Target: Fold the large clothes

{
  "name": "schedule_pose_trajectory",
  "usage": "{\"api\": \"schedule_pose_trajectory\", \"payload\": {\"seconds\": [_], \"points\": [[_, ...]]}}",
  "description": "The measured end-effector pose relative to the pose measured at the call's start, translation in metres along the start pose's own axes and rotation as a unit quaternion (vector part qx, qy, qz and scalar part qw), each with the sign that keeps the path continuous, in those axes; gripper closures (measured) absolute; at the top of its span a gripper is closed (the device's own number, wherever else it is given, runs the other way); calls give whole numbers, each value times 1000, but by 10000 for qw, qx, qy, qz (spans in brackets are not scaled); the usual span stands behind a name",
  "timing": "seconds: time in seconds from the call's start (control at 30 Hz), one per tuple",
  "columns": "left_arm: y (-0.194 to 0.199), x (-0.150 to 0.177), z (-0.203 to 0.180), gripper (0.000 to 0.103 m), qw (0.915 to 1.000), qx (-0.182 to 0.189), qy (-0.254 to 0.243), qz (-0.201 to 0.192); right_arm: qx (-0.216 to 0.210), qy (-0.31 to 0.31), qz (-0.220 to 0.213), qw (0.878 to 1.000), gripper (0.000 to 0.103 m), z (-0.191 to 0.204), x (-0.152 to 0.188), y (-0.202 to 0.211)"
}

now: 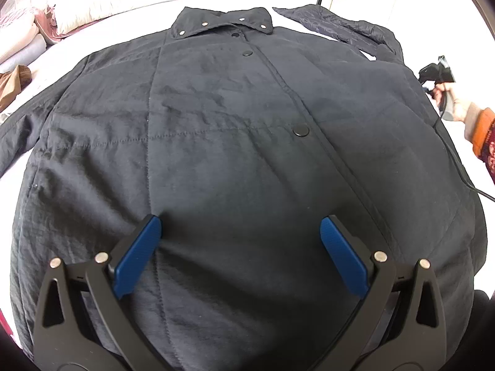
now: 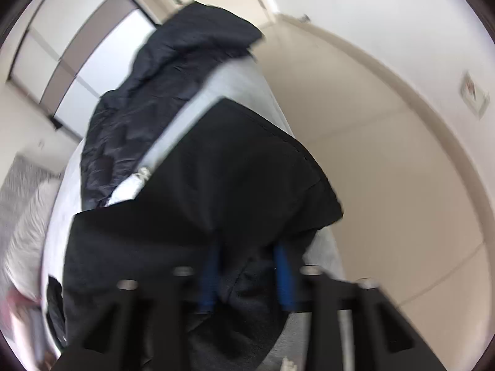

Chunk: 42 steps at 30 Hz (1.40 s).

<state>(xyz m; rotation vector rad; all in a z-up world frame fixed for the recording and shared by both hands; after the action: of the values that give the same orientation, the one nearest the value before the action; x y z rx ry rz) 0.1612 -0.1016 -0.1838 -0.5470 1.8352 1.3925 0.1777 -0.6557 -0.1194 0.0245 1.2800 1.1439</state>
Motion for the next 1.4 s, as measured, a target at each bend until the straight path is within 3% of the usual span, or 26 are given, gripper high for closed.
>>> {"api": "schedule_pose_trajectory", "payload": {"seconds": [0.07,0.13,0.17,0.2,0.27,0.3,0.33,0.4,0.47,0.5,0.63,0.7,0.83,0.93,1.07,1.2,1.37,1.4], "points": [[-1,-1,1,1,10000,25,33,0,-41,447,-516,9977,92,8,-24,29],[-1,-1,2,1,10000,23,44,-1,66,1033,-1247,9868,92,8,-45,63],[-1,-1,2,1,10000,27,40,0,271,1321,-1486,9797,92,2,-51,70],[-1,-1,1,1,10000,48,36,8,753,1765,-1495,9700,89,-14,-55,66],[0,0,1,1,10000,46,-14,23,1227,1900,-635,9720,83,-47,-41,36],[0,0,2,1,10000,52,-30,27,1325,1480,98,9800,82,-76,-22,17],[1,1,3,1,10000,59,-32,32,1315,1036,461,9848,80,-95,-8,9],[3,1,5,1,10000,78,-15,60,1471,535,804,9844,75,-126,16,6],[7,0,7,1,9999,99,-12,99,2232,964,1104,9637,74,-153,36,9],[10,-2,9,1,9999,94,-27,109,2223,941,1164,9634,73,-161,41,14],[35,-19,26,1,9999,-91,-132,-55,947,18,1057,9899,69,-158,40,50],[54,-28,40,1,9997,-168,-105,-174,240,-65,1027,9944,49,-146,35,78],[93,-26,79,0,9998,-170,-37,-82,-1034,273,761,9913,33,-109,32,148],[116,-15,112,1,9998,-136,125,105,-1913,517,765,9772,23,-94,49,198],[140,15,152,1,9963,217,723,410,-2774,612,1421,9482,19,-80,115,259],[150,56,161,10,9859,793,1248,778,-3016,872,2249,9224,19,-81,185,263],[147,115,142,32,9584,1506,1754,1673,-2963,1141,2916,9023,20,-93,256,270],[150,122,137,34,9572,1541,1758,1708,-2960,1109,3065,8979,30,-95,269,272]]}}
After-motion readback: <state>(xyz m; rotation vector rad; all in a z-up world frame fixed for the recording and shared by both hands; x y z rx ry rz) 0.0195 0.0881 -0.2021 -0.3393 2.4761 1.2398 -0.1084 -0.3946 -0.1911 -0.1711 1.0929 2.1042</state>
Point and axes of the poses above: each gripper's, at about its wrist camera, not at the fingertips, and y roughly against the way its jaws point, z to its left, x to its underside, the point moved 6 cm from there along -y, roughly the way its jaws point, and after that the axes turned 15 degrees about -z, right-handed, at the moved point
